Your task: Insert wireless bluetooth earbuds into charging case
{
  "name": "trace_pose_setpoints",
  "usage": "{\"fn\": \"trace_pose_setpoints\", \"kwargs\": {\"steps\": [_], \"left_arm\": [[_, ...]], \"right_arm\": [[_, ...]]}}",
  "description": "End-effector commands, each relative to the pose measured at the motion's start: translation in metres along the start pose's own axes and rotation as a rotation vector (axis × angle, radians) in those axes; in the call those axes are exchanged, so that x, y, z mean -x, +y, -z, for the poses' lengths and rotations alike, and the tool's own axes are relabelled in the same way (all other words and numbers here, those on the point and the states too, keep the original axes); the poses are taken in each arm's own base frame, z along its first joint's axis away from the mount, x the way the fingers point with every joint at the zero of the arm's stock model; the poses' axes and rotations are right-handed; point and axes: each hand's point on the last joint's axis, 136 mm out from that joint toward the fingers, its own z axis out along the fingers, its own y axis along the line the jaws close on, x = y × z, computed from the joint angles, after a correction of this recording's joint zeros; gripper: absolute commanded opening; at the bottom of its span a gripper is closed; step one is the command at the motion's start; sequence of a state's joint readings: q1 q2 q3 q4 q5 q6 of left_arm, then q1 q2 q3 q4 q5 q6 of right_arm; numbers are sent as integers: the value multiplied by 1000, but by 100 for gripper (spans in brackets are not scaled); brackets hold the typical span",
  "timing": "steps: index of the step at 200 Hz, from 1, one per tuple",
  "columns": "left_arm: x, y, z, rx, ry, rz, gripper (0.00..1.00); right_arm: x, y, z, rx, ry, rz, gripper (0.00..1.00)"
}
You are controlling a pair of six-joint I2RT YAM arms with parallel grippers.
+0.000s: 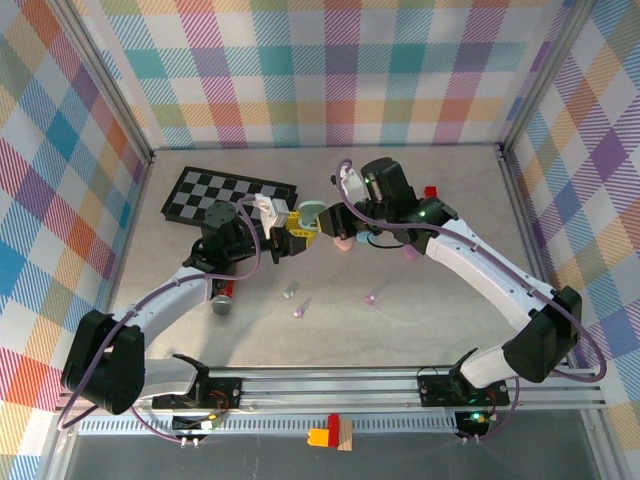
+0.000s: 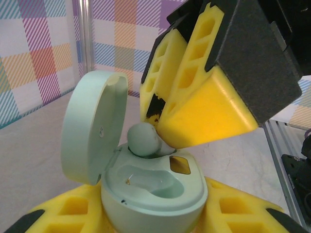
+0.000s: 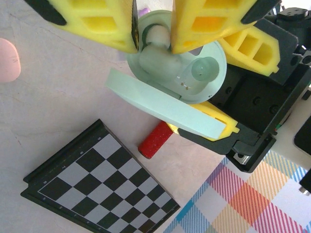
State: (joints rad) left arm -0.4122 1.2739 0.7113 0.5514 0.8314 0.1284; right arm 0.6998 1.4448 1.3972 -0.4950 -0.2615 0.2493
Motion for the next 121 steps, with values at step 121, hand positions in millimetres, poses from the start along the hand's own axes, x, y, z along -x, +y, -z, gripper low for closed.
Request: {"fn": "trace_pose_setpoints", "kwargs": {"steps": [121], "left_arm": [[21,-7,3,-19,-58,-66,35]], "right_arm": [[12,8,9,10,-46,32,38]]}}
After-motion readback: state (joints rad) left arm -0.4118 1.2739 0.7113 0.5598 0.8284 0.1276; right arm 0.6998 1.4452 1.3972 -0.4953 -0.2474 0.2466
